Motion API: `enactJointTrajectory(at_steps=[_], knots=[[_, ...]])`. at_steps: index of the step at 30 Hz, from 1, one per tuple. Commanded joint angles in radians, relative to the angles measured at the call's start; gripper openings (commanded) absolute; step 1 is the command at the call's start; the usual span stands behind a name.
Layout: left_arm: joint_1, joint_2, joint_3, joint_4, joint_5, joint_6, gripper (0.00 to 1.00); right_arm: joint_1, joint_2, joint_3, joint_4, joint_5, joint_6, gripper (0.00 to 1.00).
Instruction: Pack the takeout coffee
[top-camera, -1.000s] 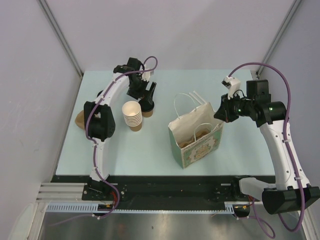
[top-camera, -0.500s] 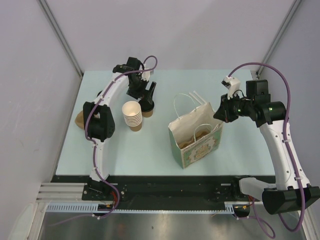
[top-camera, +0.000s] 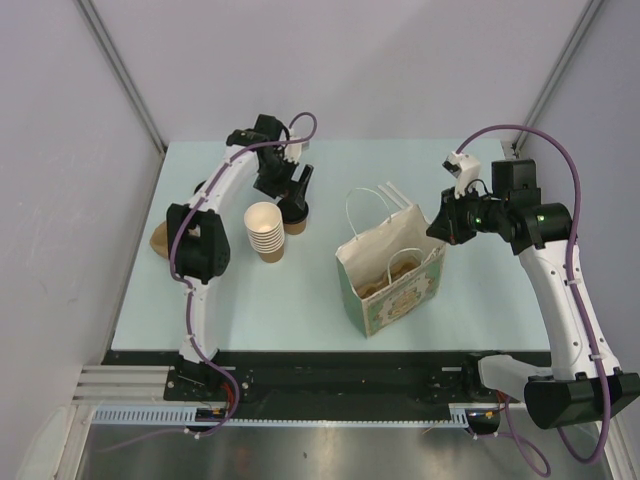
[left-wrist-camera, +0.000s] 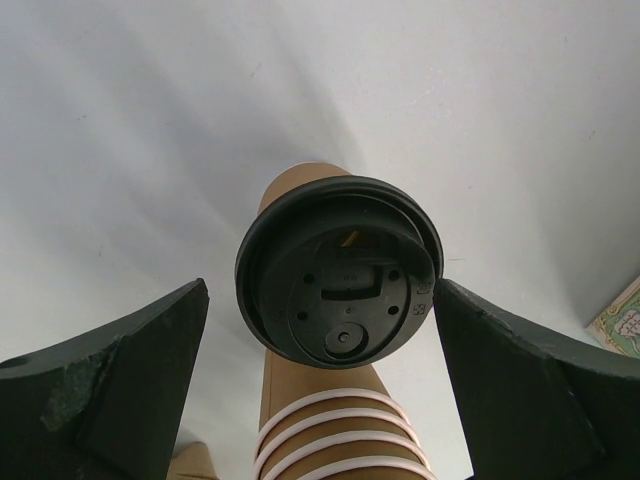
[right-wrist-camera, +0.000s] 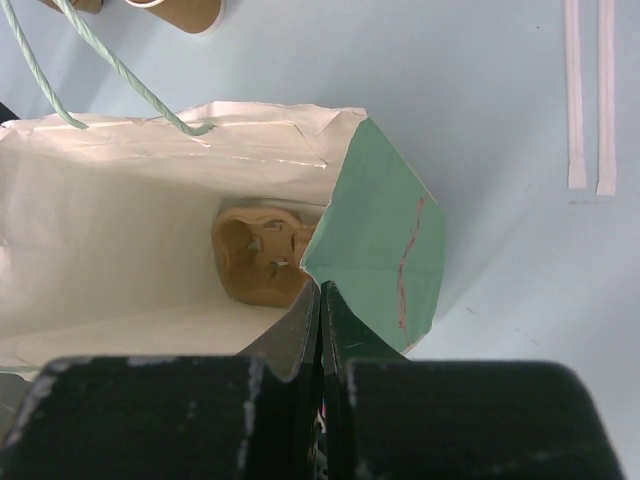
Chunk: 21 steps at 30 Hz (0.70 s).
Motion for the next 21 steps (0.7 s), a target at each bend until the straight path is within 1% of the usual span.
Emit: enactJointTrajectory(at_steps=[1,12,21], knots=[[-0.012,-0.049,-0.007,-0.008,-0.008,0.033,0.99,0.006,-0.024,0.011,0.02,-0.015,0.015,0.0],[-0.016,-0.049,-0.053,0.02,-0.031,0.035,1.0,0.006,-0.022,0.009,0.02,-0.011,0.018,0.0],[-0.016,-0.021,-0.027,0.02,-0.025,0.03,0.99,0.006,-0.019,0.009,0.023,-0.011,0.018,0.0]])
